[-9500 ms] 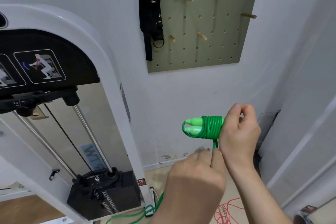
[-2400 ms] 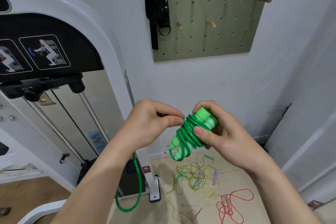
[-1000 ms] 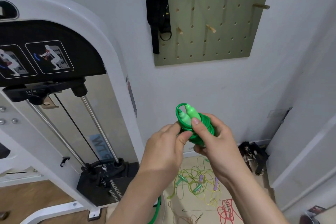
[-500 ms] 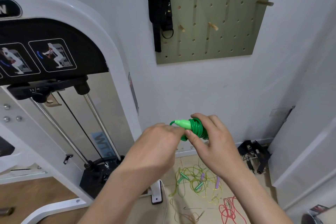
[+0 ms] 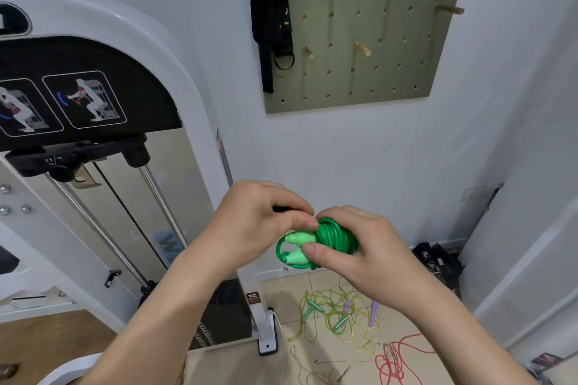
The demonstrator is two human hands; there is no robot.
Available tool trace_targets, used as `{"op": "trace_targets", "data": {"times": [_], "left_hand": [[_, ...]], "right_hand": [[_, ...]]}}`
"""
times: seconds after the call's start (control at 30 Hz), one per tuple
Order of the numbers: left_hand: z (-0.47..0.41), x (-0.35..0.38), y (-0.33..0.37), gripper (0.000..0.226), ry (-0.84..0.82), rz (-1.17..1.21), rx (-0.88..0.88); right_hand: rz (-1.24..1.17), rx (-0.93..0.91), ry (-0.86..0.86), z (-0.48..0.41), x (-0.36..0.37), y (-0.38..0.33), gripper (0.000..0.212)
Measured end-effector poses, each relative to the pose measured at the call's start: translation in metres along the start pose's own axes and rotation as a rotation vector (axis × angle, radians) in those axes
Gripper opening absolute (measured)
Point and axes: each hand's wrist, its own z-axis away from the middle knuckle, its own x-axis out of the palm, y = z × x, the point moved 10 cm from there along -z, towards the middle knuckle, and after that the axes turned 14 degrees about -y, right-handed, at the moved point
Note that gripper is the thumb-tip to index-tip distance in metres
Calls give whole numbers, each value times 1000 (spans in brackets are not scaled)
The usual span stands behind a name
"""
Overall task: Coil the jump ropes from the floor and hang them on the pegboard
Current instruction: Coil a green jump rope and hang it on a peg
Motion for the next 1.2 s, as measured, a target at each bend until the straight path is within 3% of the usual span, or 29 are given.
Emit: {"op": "trace_targets", "data": {"times": [0.1,0.23,0.33,0.5,0.63,0.8,0.93,1.07,1.2], "left_hand": [[-1,10,-22,10,-47,466,-105],[9,35,-41,23,4,860,-122],[17,50,-46,13,90,1058,-142],[32,53,-50,20,268,1130,-193],[36,48,-36,34,225,1112,-148],[39,37,-29,52,260,1057,-78],[41,38,-37,38,385,1168,-79],[50,24,-15,26,387,743,-10],[53,31,54,46,141,-167,221]], "right_hand": [[-299,-54,-58,0,-4,-7,33],[-658,-96,-131,0,1,-11,34],[-960,-9,-96,1,8,3,38],[-1211,-19,-105,0,18,4,46],[-1511,21,-144,-4,37,10,68],[-1708,53,-191,-3,54,9,56],[-1747,14,-204,-5,59,2,49],[-1818,-23,-219,-4,62,1,44],[-1832,-69,-218,-2,56,2,38]]}}
